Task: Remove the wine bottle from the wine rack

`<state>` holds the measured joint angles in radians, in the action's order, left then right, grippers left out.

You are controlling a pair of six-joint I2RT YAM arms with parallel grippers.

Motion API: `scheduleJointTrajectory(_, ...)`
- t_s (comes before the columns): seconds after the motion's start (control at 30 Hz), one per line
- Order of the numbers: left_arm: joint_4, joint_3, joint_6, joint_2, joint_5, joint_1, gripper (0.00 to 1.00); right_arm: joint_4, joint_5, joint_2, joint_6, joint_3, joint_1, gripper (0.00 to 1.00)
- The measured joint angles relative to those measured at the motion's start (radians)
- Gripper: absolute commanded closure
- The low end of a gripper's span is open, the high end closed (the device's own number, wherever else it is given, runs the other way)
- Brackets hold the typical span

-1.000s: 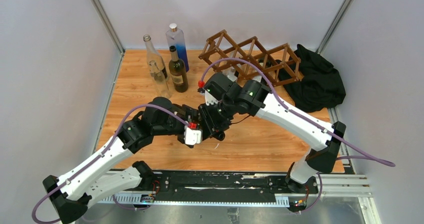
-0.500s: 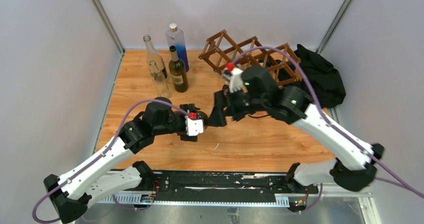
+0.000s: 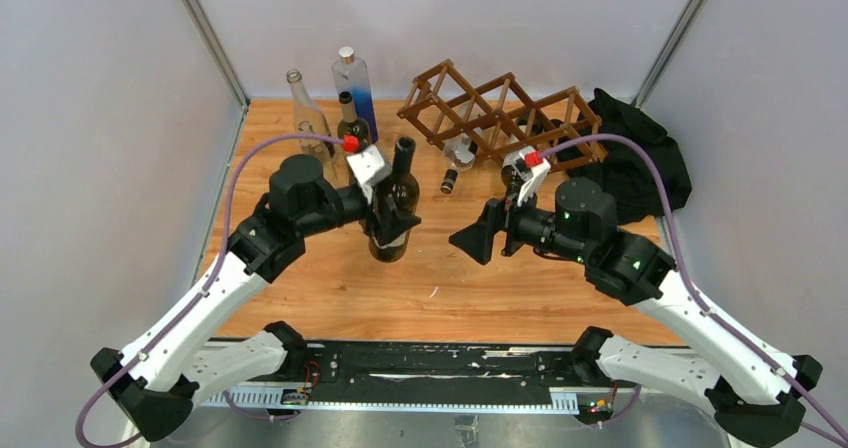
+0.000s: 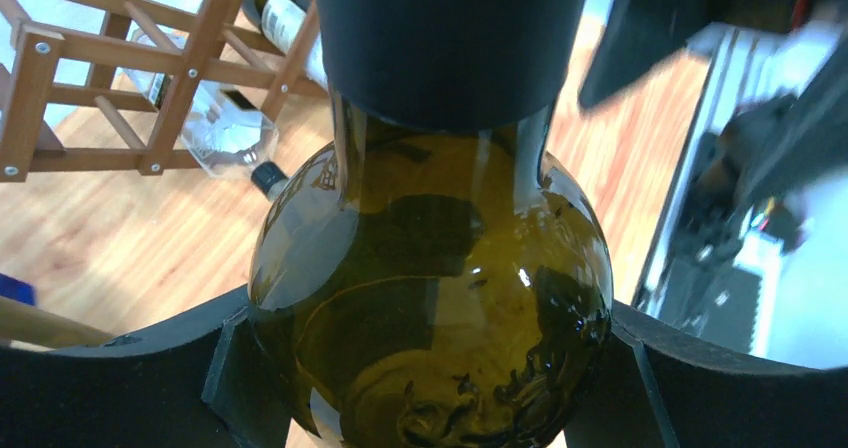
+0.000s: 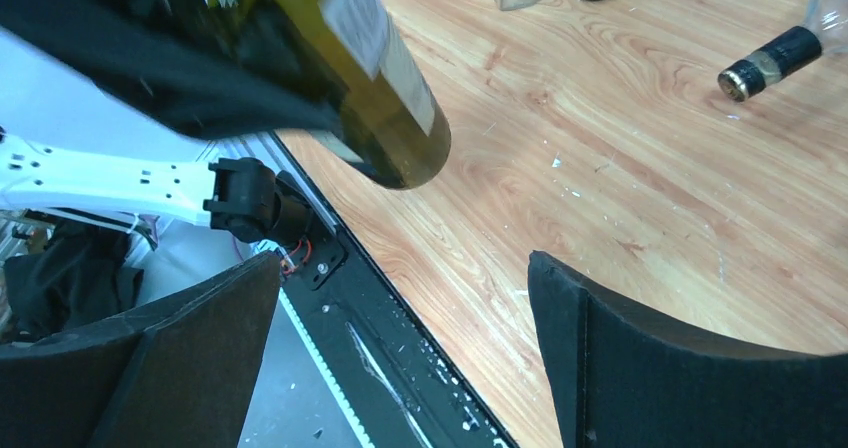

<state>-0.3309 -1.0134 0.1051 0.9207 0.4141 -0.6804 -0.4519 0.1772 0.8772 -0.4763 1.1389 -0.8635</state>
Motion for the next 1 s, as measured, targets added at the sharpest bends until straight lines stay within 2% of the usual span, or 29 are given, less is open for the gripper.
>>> scheduleJointTrajectory(0.1, 0.043, -0.055, -0.164, 0.042, 0.068, 0.073, 1.0, 0.156, 0.025, -0.053, 0.002, -0.172, 0.0, 0.03)
scheduleJointTrajectory(0.17, 0.058, -0.08, -0.223, 0.063, 0.096, 0.088, 1.0, 0.222, 0.047, -0.043, 0.004, -0.22, 0.0, 0.03)
scheduleJointTrajectory(0.27, 0.079, -0.102, -0.312, 0.074, 0.137, 0.091, 1.0, 0.322, 0.098, 0.03, 0.014, -0.217, 0.0, 0.03)
scheduleJointTrajectory(0.5, 0.1, -0.122, -0.409, 0.071, 0.198, 0.091, 1.0, 0.54, 0.175, 0.15, 0.032, -0.212, -0.036, 0.02)
scheduleJointTrajectory(0.67, 0.108, -0.122, -0.447, 0.071, 0.22, 0.095, 1.0, 0.615, 0.189, 0.221, 0.053, -0.2, -0.092, 0.02)
scheduleJointTrajectory(0.73, 0.114, -0.122, -0.461, 0.071, 0.23, 0.095, 1.0, 0.638, 0.189, 0.241, 0.059, -0.197, -0.103, 0.09)
scheduleJointTrajectory(0.8, 0.119, -0.122, -0.473, 0.071, 0.233, 0.095, 0.99, 0.65, 0.189, 0.248, 0.064, -0.197, -0.106, 0.31)
scheduleJointTrajectory(0.83, 0.121, -0.122, -0.477, 0.071, 0.234, 0.095, 0.9, 0.655, 0.191, 0.248, 0.071, -0.197, -0.106, 0.46)
scheduleJointTrajectory(0.87, 0.122, -0.124, -0.483, 0.071, 0.234, 0.096, 0.68, 0.66, 0.191, 0.248, 0.08, -0.197, -0.107, 0.64)
scheduleJointTrajectory(0.9, 0.119, -0.127, -0.492, 0.071, 0.234, 0.097, 0.32, 0.663, 0.19, 0.248, 0.091, -0.195, -0.108, 0.92)
scheduleJointTrajectory(0.93, 0.116, -0.134, -0.502, 0.071, 0.233, 0.099, 0.18, 0.663, 0.189, 0.248, 0.094, -0.193, -0.11, 0.98)
scheduleJointTrajectory(0.97, 0.116, -0.137, -0.503, 0.071, 0.231, 0.103, 0.02, 0.659, 0.188, 0.248, 0.101, -0.187, -0.111, 1.0)
scheduleJointTrajectory(1.0, 0.112, -0.142, -0.505, 0.071, 0.23, 0.105, 0.0, 0.653, 0.185, 0.248, 0.107, -0.181, -0.112, 1.0)
